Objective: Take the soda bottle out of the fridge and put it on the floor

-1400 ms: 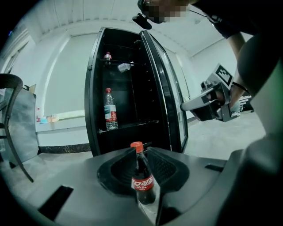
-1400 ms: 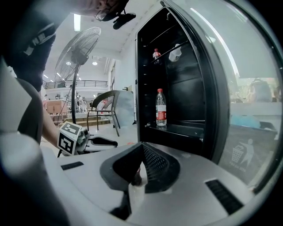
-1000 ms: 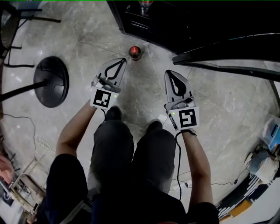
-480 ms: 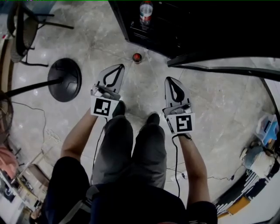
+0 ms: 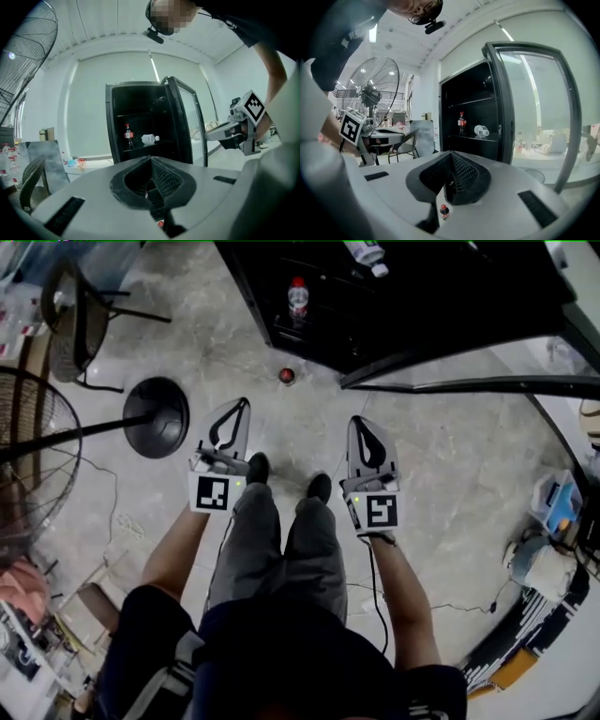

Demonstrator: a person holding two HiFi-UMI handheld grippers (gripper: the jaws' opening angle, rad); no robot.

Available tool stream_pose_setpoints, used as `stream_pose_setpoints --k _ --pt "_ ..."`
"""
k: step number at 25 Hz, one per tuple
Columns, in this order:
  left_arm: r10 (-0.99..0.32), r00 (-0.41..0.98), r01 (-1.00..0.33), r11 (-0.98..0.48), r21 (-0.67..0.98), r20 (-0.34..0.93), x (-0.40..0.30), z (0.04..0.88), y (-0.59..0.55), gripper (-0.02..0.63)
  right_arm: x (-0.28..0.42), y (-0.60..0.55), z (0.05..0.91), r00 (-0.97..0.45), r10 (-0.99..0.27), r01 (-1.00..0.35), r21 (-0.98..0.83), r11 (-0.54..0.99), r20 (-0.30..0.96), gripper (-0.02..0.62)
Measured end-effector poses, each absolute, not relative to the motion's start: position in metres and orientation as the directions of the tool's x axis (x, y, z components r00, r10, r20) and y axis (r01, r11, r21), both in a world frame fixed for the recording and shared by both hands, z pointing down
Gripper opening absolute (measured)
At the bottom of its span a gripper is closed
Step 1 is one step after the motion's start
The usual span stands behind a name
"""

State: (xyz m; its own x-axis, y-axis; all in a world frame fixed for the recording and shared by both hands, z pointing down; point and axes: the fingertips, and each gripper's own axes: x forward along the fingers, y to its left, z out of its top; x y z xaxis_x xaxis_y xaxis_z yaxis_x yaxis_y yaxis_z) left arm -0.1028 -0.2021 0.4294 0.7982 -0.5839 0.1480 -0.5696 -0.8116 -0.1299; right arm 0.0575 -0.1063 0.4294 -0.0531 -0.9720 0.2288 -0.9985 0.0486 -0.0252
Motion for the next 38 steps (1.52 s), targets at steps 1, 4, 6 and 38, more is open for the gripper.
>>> stream_pose_setpoints --k 1,4,6,38 --pt "-0.585 0.798 -0.572 -0.811 -0.124 0.146 -0.105 0.412 -0.198 0.023 0.056 -0.102 0.413 -0.046 -0.973 -0.999 -0.027 0.041 0.226 0.018" --pt "-0.589 0.796 -0.581 -0.808 -0.095 0.139 -0.106 0.360 -0.189 0.023 0.053 -0.089 0.364 -0.018 -0.974 -0.999 -0.039 0.010 0.228 0.018" --pt "-0.595 0.793 -0.591 -0.803 -0.078 0.129 -0.105 0.325 -0.188 0.023 0.053 -0.084 0.331 -0.001 -0.976 -0.999 -0.035 -0.007 0.218 0.018" --pt "-0.567 0.822 -0.564 -0.824 -0.055 0.052 -0.104 0.067 -0.131 0.023 0.090 0.019 0.051 0.239 -0.964 -0.971 0.048 -0.235 0.116 0.018"
